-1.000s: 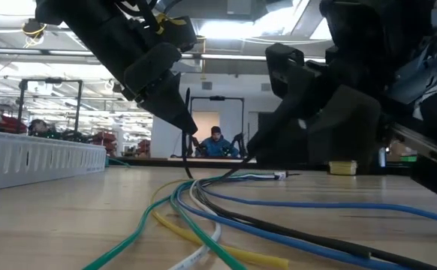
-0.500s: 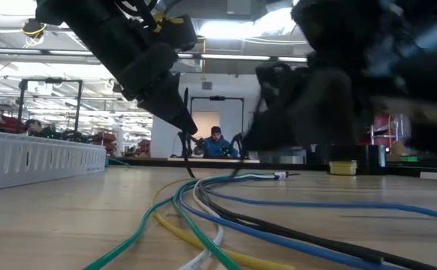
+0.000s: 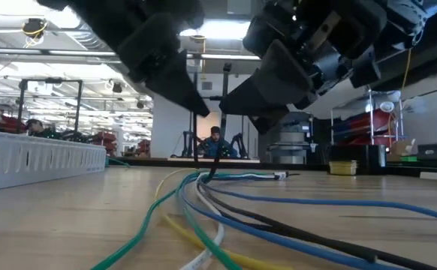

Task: Ziptie cables
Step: Wrap the colored cables with the black zip tie

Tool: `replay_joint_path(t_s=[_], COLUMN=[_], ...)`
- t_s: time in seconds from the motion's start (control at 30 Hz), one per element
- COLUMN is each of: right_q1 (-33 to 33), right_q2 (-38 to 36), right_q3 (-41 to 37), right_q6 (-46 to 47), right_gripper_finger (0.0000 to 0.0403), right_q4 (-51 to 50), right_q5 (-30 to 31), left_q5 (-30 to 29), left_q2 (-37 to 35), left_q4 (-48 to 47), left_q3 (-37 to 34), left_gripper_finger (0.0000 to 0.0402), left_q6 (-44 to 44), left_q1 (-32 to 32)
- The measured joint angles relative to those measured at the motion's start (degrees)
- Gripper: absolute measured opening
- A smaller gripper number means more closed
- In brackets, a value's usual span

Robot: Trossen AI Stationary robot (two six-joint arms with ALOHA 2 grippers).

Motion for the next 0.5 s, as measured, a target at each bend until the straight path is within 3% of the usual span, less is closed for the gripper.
replay_joint_path(t_s=[0.27, 0.5], right_q1=[-2.73, -5.17], right_q2=[0.0, 0.0], right_q3=[0.0, 0.0], right_q6=[12.33, 20.75], right_gripper_finger=[0.0, 0.0], right_q4=[3.88, 4.71], right_q5=[-6.67, -8.69], left_q5=[-0.35, -0.68], left_q2=[0.67, 8.13], left_q4=[-3.5, -4.23], left_q3=[1.56, 7.24], left_gripper_finger=[0.0, 0.0], left_q6=[4.91, 10.9], left_q1=[-0.13, -0.19])
